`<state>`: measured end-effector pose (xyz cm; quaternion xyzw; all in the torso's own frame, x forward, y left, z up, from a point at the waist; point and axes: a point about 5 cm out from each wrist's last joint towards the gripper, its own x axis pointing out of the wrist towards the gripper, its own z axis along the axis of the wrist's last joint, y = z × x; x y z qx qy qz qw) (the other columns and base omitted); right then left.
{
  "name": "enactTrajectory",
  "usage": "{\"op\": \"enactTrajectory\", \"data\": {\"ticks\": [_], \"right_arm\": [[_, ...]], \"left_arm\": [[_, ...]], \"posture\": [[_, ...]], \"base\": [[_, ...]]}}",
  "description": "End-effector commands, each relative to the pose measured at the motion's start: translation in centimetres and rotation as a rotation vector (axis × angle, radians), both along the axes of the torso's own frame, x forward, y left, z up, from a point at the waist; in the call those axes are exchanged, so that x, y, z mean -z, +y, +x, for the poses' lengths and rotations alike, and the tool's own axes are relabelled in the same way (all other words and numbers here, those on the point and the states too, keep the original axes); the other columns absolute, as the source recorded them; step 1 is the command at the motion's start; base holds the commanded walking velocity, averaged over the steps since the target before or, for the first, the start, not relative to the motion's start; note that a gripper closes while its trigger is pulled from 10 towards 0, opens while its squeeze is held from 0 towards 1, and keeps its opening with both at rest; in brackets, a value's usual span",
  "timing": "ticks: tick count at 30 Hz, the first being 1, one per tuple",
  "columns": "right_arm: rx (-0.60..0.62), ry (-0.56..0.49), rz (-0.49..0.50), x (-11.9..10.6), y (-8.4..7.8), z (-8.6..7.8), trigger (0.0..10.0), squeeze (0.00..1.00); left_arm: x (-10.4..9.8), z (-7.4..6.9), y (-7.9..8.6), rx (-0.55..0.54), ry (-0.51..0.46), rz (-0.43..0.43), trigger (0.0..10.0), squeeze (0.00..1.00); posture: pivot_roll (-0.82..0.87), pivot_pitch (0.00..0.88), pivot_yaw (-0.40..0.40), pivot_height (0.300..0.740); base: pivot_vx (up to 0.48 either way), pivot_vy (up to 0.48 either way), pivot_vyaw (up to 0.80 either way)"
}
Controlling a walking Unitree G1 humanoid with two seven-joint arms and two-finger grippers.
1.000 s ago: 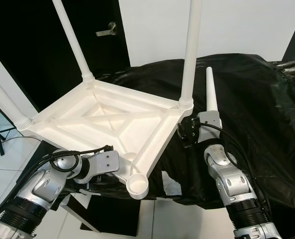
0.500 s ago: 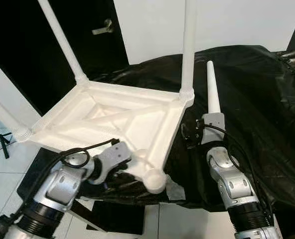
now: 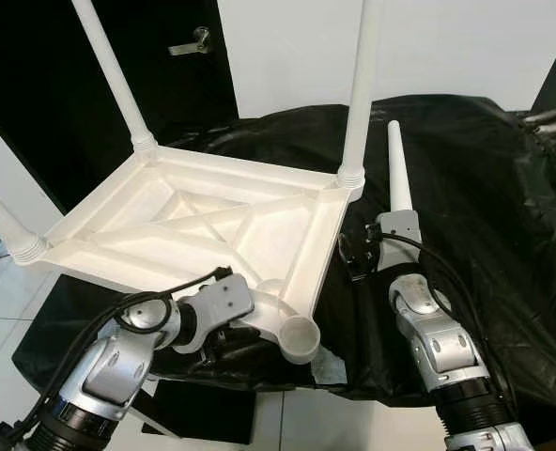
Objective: Building children table
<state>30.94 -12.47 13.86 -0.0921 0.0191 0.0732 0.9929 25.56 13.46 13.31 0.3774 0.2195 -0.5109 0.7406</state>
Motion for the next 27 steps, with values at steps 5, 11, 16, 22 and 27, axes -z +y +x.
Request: {"op": "enactTrajectory", "data": {"ticks": [5, 11, 16, 22, 27], "right_arm": [[-0.015, 0.005, -0.004, -0.1, 0.3, -0.2, 10.0, 0.0], [-0.008, 0.009, -0.005, 0.0, 0.2, -0.4, 10.0, 0.0], [0.003, 0.011, -0.005, 0.0, 0.0, -0.6, 10.0, 0.0], [0.03, 0.013, -0.006, 0.0, -0.6, -0.9, 10.0, 0.0], [0.039, 0.02, -0.005, 0.2, -0.8, -1.2, 10.0, 0.0]], "left_arm": [[1.8, 0.4, 0.9, -0.072, -0.037, 0.126, 10.0, 0.0], [2.0, 1.3, 1.4, -0.021, -0.041, 0.21, 10.0, 0.0], [2.8, 1.9, 2.7, 0.036, -0.016, 0.295, 10.0, 0.0], [2.4, 2.4, 3.1, -0.014, 0.038, 0.192, 0.0, 0.0], [1.8, 2.6, 3.8, -0.07, 0.029, 0.153, 0.0, 0.0]], "posture": [[0.02, 0.0, 0.009, 0.74], [0.01, 0.0, 0.021, 0.74], [-0.01, 0.0, 0.042, 0.74], [-0.03, 0.0, 0.052, 0.74], [-0.03, 0.0, 0.055, 0.74]], "base": [[0.0, 0.0, 0.0], [0.0, 0.0, 0.0], [0.0, 0.0, 0.0], [0.0, 0.0, 0.0], [0.0, 0.0, 0.0]]}}
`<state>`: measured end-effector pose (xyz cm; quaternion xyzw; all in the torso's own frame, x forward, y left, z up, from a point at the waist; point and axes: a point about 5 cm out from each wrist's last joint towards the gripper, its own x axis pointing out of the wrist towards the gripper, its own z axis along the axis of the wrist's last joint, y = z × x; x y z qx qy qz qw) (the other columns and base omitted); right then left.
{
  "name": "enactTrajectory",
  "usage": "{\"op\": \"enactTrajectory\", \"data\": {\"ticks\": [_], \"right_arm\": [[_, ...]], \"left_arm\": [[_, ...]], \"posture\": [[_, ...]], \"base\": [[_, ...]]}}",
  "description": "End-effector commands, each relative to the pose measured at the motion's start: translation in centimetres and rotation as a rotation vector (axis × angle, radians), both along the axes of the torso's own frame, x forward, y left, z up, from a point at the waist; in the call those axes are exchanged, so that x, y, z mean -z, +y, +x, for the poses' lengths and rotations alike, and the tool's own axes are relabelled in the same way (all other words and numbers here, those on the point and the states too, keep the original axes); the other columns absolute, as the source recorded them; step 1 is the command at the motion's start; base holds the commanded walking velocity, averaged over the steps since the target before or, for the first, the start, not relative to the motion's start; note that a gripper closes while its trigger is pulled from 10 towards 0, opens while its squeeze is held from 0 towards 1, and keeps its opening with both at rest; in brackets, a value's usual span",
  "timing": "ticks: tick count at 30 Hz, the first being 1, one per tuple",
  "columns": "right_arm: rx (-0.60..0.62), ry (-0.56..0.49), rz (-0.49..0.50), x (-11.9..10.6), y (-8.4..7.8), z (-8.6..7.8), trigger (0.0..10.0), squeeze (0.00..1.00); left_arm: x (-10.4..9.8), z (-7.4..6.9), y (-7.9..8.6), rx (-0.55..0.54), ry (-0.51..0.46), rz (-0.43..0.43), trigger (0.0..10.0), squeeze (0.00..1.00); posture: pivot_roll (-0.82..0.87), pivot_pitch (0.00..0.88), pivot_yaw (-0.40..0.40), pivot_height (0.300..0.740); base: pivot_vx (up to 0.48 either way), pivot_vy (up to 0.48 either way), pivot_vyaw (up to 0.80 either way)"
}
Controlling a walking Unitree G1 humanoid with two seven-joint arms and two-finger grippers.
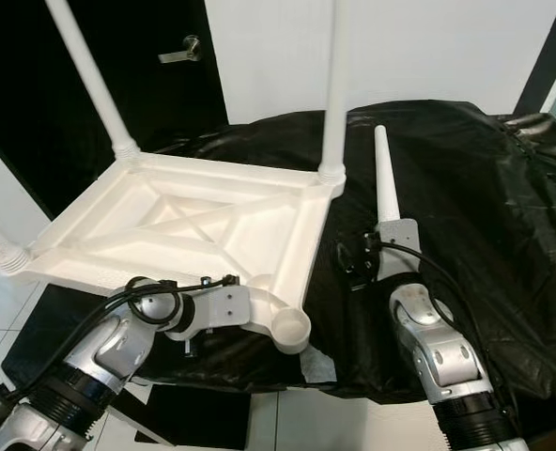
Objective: Building children table
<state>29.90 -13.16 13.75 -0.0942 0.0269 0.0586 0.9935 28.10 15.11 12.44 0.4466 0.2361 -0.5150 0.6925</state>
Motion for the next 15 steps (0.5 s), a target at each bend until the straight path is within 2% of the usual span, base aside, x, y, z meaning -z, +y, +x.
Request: {"op": "enactTrajectory", "data": {"ticks": [1, 4, 5, 6, 8, 11, 15], "right_arm": [[0.009, 0.009, 0.001, 0.1, -0.1, -0.2, 10.0, 0.0], [0.008, 0.012, 0.004, 0.1, 0.0, -0.2, 10.0, 0.0], [0.003, 0.016, 0.008, 0.2, 0.2, -0.3, 10.0, 0.0], [0.003, 0.016, 0.008, 0.2, 0.2, -0.3, 10.0, 0.0], [-0.006, 0.02, 0.011, 0.2, 0.5, -0.3, 10.0, 0.0], [-0.009, 0.023, 0.013, 0.3, 0.7, -0.3, 10.0, 0.0], [-0.028, 0.025, 0.014, 0.2, 1.2, -0.2, 10.0, 0.0]], "left_arm": [[0.8, 0.0, 2.2, -0.146, 0.034, -0.008, 0.0, 0.0], [0.7, -0.3, 2.1, -0.151, 0.038, -0.026, 0.0, 0.0], [0.5, -1.1, 1.6, -0.14, 0.04, -0.048, 0.0, 0.0], [0.5, -1.1, 1.6, -0.14, 0.04, -0.048, 0.0, 0.0], [0.5, -2.0, 0.7, -0.124, 0.05, -0.08, 0.0, 0.0], [0.6, -2.4, 0.2, -0.115, 0.056, -0.094, 0.0, 0.0], [0.9, -4.8, -3.3, -0.056, 0.083, -0.177, 0.0, 0.0]], "posture": [[-0.03, 0.0, 0.054, 0.74], [-0.02, 0.0, 0.049, 0.74], [-0.02, 0.0, 0.043, 0.74], [-0.02, 0.0, 0.043, 0.74], [-0.01, 0.0, 0.035, 0.74], [0.0, 0.0, 0.032, 0.74], [0.01, 0.0, 0.026, 0.74]], "base": [[0.0, 0.0, 0.0], [0.0, 0.0, 0.0], [0.0, 0.0, 0.0], [0.0, 0.0, 0.0], [0.0, 0.0, 0.0], [0.0, 0.0, 0.0], [0.0, 0.0, 0.0]]}}
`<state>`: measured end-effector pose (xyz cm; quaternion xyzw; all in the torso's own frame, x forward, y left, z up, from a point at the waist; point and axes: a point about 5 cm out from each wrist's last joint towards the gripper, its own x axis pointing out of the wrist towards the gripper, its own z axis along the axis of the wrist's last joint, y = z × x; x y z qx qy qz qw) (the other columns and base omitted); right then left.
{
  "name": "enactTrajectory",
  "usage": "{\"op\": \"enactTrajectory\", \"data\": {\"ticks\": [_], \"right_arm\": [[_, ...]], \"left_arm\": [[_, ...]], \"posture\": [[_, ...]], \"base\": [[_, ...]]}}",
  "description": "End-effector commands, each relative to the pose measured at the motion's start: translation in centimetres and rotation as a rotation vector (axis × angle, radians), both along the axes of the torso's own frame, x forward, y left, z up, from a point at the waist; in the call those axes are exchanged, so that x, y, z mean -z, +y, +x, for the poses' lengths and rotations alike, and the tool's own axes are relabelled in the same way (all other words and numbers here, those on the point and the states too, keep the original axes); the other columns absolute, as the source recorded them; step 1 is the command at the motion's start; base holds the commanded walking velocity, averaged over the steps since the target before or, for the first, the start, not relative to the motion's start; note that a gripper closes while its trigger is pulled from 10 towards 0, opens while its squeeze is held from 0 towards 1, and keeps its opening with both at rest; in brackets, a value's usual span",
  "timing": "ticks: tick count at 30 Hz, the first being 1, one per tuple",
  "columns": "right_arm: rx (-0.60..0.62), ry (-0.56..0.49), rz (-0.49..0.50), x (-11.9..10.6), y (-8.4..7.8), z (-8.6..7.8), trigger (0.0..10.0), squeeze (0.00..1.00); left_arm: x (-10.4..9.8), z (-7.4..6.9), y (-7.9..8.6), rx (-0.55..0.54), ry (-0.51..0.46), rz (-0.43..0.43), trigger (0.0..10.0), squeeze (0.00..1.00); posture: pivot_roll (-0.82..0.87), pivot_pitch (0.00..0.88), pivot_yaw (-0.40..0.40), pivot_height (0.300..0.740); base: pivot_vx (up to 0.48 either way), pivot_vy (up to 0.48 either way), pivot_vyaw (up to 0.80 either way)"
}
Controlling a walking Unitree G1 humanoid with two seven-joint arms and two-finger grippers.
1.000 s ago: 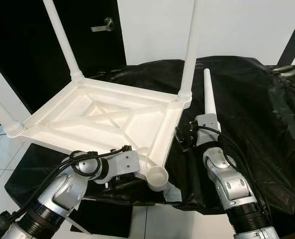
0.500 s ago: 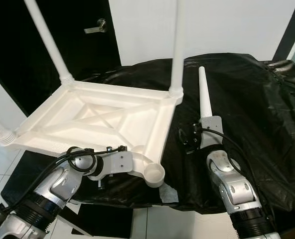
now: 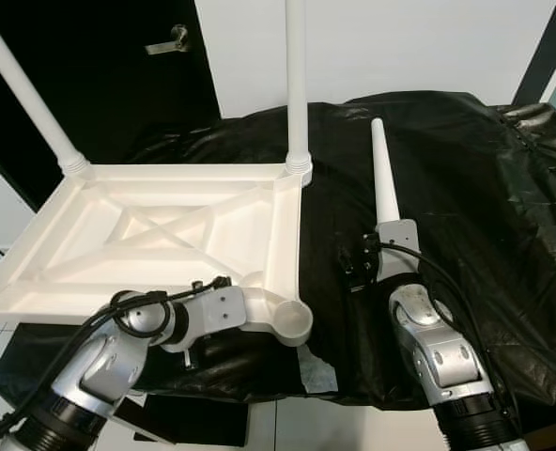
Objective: Building children table
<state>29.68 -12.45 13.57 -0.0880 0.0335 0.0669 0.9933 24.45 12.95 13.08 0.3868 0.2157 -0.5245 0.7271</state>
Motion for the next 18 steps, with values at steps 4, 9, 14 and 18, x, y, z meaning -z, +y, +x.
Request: {"op": "enactTrajectory", "data": {"ticks": [4, 9, 14, 18], "right_arm": [[-0.014, 0.008, 0.003, 0.0, 0.5, 0.1, 10.0, 0.0], [-0.011, -0.004, 0.004, -0.2, 0.6, 0.3, 10.0, 0.0], [-0.011, -0.039, -0.017, -0.8, 0.2, 0.2, 10.0, 0.0], [-0.007, -0.059, -0.025, -1.1, -0.1, 0.2, 10.0, 0.0]], "left_arm": [[1.8, -1.6, -2.7, -0.032, 0.049, -0.055, 0.7, 0.0], [1.8, -1.2, -3.8, -0.049, -0.013, -0.034, 7.4, 0.0], [1.0, 1.4, -2.5, -0.183, -0.107, -0.014, 10.0, 1.0], [0.0, 2.3, -1.8, -0.244, -0.14, -0.046, 10.0, 1.0]], "posture": [[0.02, 0.0, 0.029, 0.74], [0.01, 0.0, 0.035, 0.74], [0.0, 0.0, 0.043, 0.74], [0.0, 0.0, 0.045, 0.74]], "base": [[0.0, 0.0, 0.0], [0.0, 0.0, 0.0], [0.0, 0.0, 0.0], [0.0, 0.0, 0.0]]}}
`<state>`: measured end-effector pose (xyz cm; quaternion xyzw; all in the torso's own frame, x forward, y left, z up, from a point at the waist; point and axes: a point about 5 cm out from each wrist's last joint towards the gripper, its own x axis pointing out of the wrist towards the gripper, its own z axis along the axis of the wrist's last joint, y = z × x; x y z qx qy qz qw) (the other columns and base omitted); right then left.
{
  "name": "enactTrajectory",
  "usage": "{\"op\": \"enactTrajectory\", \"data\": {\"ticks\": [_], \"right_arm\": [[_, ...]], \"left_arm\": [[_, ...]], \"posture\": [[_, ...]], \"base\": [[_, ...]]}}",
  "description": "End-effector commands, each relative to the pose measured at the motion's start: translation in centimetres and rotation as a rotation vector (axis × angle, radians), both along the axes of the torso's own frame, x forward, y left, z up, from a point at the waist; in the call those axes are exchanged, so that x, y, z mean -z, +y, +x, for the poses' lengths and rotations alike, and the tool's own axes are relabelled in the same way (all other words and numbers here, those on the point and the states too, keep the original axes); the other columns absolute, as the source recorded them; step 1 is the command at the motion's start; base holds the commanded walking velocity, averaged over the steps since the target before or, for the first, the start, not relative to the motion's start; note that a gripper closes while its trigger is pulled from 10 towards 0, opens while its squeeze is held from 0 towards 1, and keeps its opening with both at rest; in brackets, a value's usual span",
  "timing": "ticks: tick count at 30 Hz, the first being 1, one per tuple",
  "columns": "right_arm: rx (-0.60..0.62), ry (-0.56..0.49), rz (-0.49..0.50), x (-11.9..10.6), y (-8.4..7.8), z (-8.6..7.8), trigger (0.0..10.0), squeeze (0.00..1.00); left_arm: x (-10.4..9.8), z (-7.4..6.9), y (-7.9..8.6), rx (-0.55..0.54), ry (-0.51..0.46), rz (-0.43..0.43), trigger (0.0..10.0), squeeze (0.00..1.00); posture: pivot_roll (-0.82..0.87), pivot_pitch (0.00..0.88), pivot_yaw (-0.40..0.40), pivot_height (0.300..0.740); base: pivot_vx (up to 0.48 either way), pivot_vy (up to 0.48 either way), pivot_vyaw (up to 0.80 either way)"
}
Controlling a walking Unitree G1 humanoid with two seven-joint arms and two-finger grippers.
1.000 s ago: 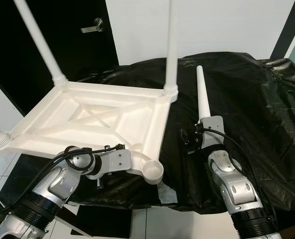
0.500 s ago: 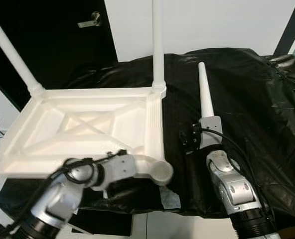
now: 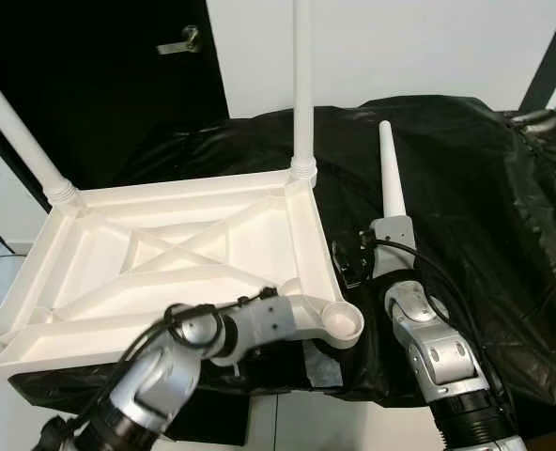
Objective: Building children table
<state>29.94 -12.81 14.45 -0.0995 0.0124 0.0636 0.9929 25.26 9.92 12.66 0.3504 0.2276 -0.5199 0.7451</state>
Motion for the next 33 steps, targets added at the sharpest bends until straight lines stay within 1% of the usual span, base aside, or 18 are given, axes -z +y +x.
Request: {"op": "enactTrajectory", "data": {"ticks": [1, 2, 3, 4, 5, 6, 7, 9, 10, 14, 16, 19, 21, 24, 26, 31, 32, 33], "right_arm": [[-0.004, -0.031, -0.01, -0.5, -0.1, 0.0, 10.0, 0.0], [-0.002, -0.034, -0.01, -0.6, -0.2, 0.0, 10.0, 0.0], [0.019, -0.046, -0.006, -0.8, -0.8, 0.2, 10.0, 0.0], [0.035, -0.053, -0.003, -1.0, -1.3, 0.4, 10.0, 0.0], [0.045, -0.059, -0.001, -1.1, -1.6, 0.5, 10.0, 0.0], [0.059, -0.059, -0.004, -1.2, -2.1, 0.7, 10.0, 0.0], [0.066, -0.057, -0.007, -1.1, -2.4, 0.8, 10.0, 0.0], [0.1, -0.049, 0.0, -1.1, -3.3, 1.3, 10.0, 0.0], [0.1, -0.049, 0.0, -1.1, -3.3, 1.3, 10.0, 0.0], [0.14, -0.047, 0.016, -1.3, -4.3, 1.9, 10.0, 0.0], [0.162, -0.035, 0.038, -1.2, -4.9, 2.5, 10.0, 0.0], [0.185, -0.028, 0.048, -1.1, -5.4, 2.9, 10.0, 0.0], [0.194, -0.011, 0.069, -1.0, -5.7, 3.2, 10.0, 0.0], [0.198, -0.007, 0.073, -0.9, -6.0, 3.7, 10.0, 0.0], [0.201, 0.002, 0.101, -0.8, -6.2, 4.1, 10.0, 0.0], [0.215, 0.03, 0.137, -0.5, -6.6, 4.8, 10.0, 0.0], [0.236, 0.055, 0.173, -0.1, -6.9, 5.4, 10.0, 0.0], [0.249, 0.069, 0.177, 0.2, -6.9, 5.7, 10.0, 0.0]], "left_arm": [[-1.3, 1.7, 1.2, -0.193, -0.207, -0.025, 10.0, 1.0], [-1.5, 1.7, 1.2, -0.189, -0.213, -0.032, 10.0, 1.0], [-2.7, 1.3, 0.6, -0.135, -0.225, -0.137, 10.0, 0.0], [-3.6, 0.9, 0.3, -0.096, -0.235, -0.21, 10.0, 0.0], [-4.3, 0.7, 0.1, -0.069, -0.245, -0.258, 10.0, 0.0], [-4.8, 0.3, 0.0, -0.052, -0.217, -0.325, 10.0, 0.0], [-5.0, 0.2, -0.1, -0.048, -0.192, -0.357, 10.0, 0.0], [-5.7, 0.0, -0.3, -0.033, -0.215, -0.426, 10.0, 0.0], [-5.7, 0.0, -0.3, -0.033, -0.215, -0.426, 10.0, 0.0], [-5.8, 0.3, -0.3, -0.094, -0.196, -0.49, 10.0, 0.0], [-5.8, 0.9, -0.3, -0.156, -0.174, -0.552, 10.0, 0.0], [-6.0, 1.4, -0.6, -0.204, -0.171, -0.594, 10.0, 0.0], [-6.0, 1.6, -1.0, -0.211, -0.163, -0.642, 10.0, 0.0], [-5.9, 1.7, -1.5, -0.198, -0.186, -0.649, 10.0, 0.0], [-5.9, 1.4, -2.1, -0.174, -0.199, -0.674, 10.0, 0.0], [-6.1, 1.4, -2.7, -0.165, -0.214, -0.692, 10.0, 0.0], [-6.3, 1.7, -3.0, -0.178, -0.233, -0.712, 10.0, 0.0], [-6.6, 2.0, -3.0, -0.187, -0.245, -0.725, 10.0, 0.0]], "posture": [[0.0, 0.0, 0.045, 0.74], [0.0, 0.0, 0.045, 0.74], [0.0, 0.0, 0.044, 0.74], [0.0, 0.0, 0.044, 0.74], [0.0, 0.0, 0.044, 0.74], [-0.01, 0.0, 0.041, 0.74], [-0.01, 0.0, 0.041, 0.74], [-0.01, 0.0, 0.04, 0.74], [-0.01, 0.0, 0.04, 0.74], [-0.01, 0.0, 0.034, 0.74], [-0.01, 0.0, 0.028, 0.74], [-0.01, 0.0, 0.024, 0.74], [0.0, 0.0, 0.016, 0.74], [0.0, 0.0, 0.009, 0.74], [0.01, 0.0, 0.004, 0.74], [0.01, 0.0, 0.0, 0.74], [0.0, 0.0, -0.006, 0.74], [0.0, 0.0, -0.011, 0.74]], "base": [[0.0, 0.0, 0.0], [0.0, 0.0, 0.0], [0.0, 0.0, 0.0], [0.0, 0.0, 0.0], [0.0, 0.0, 0.0], [0.0, 0.0, 0.0], [0.0, 0.0, 0.0], [0.0, 0.0, 0.0], [0.0, 0.0, 0.0], [0.0, 0.0, 0.0], [0.0, 0.0, 0.0], [0.0, 0.0, 0.0], [0.0, 0.0, 0.0], [0.0, 0.0, 0.0], [0.0, 0.0, 0.0], [0.0, 0.0, 0.0], [0.0, 0.0, 0.0], [0.0, 0.0, 0.0]]}}
